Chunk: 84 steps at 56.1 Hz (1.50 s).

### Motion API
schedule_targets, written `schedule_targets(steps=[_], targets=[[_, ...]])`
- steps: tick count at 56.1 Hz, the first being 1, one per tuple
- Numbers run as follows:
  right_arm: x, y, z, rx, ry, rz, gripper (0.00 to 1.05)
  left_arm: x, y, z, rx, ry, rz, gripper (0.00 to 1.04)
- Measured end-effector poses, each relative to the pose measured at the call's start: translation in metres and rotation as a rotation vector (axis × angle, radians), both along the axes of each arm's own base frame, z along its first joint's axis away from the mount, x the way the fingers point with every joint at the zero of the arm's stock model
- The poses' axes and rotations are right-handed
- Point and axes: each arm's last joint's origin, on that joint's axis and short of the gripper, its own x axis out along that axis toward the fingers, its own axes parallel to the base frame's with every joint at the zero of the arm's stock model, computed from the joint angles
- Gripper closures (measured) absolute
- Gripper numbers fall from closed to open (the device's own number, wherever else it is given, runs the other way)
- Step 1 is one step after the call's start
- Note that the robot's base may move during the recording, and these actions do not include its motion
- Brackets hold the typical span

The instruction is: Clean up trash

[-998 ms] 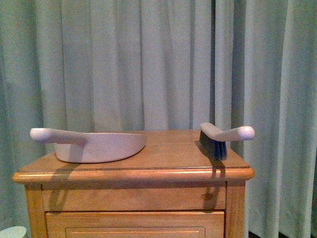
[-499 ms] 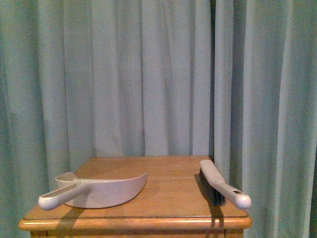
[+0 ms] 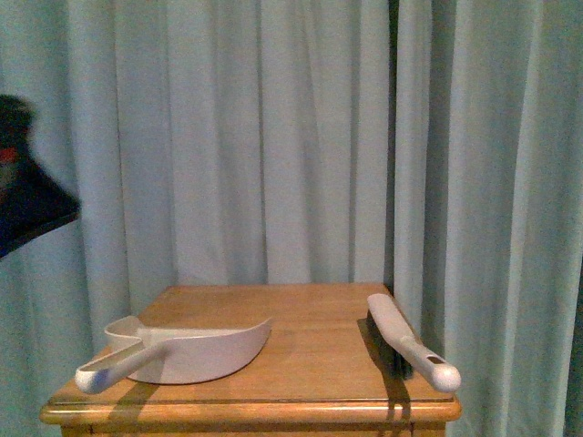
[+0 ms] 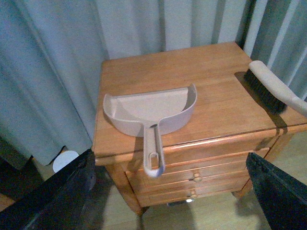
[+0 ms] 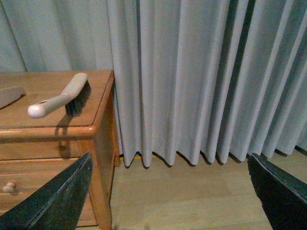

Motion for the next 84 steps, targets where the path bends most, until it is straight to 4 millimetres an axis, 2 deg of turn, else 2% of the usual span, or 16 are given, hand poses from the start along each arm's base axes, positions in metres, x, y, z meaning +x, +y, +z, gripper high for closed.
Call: schedule_targets(steps=[4,8,18,27,35,47,59,68,84], targets=[[0.000,0.000,0.000,0.000,0.000,0.000,0.07,0.024,-0.019,0.010,0.024,0.037,-0.012,0.08],[0.000,0.000,0.000,0.000,0.000,0.000,0.07,0.046,-0.037,0.009,0.052,0.089,-0.017,0.08],[0.000,0.000,0.000,0.000,0.000,0.000,0.07,0.090,-0.070,-0.027,0.160,0.238,0.014,0.08],[0.000,0.000,0.000,0.000,0.000,0.000,0.07,0.116,-0.081,-0.043,0.232,0.279,0.050,0.08],[0.000,0.000,0.000,0.000,0.000,0.000,0.07,0.134,-0.078,-0.050,0.265,0.297,0.087,0.08],[0.000,0.000,0.000,0.000,0.000,0.000,0.07,0.151,-0.061,-0.068,0.297,0.348,0.144,0.08],[0.000,0.000,0.000,0.000,0.000,0.000,0.07,0.159,-0.049,-0.078,0.300,0.372,0.177,0.08],[0.000,0.000,0.000,0.000,0.000,0.000,0.07,0.168,-0.038,-0.093,0.297,0.412,0.207,0.08],[0.000,0.000,0.000,0.000,0.000,0.000,0.07,0.173,-0.035,-0.105,0.285,0.444,0.210,0.08]])
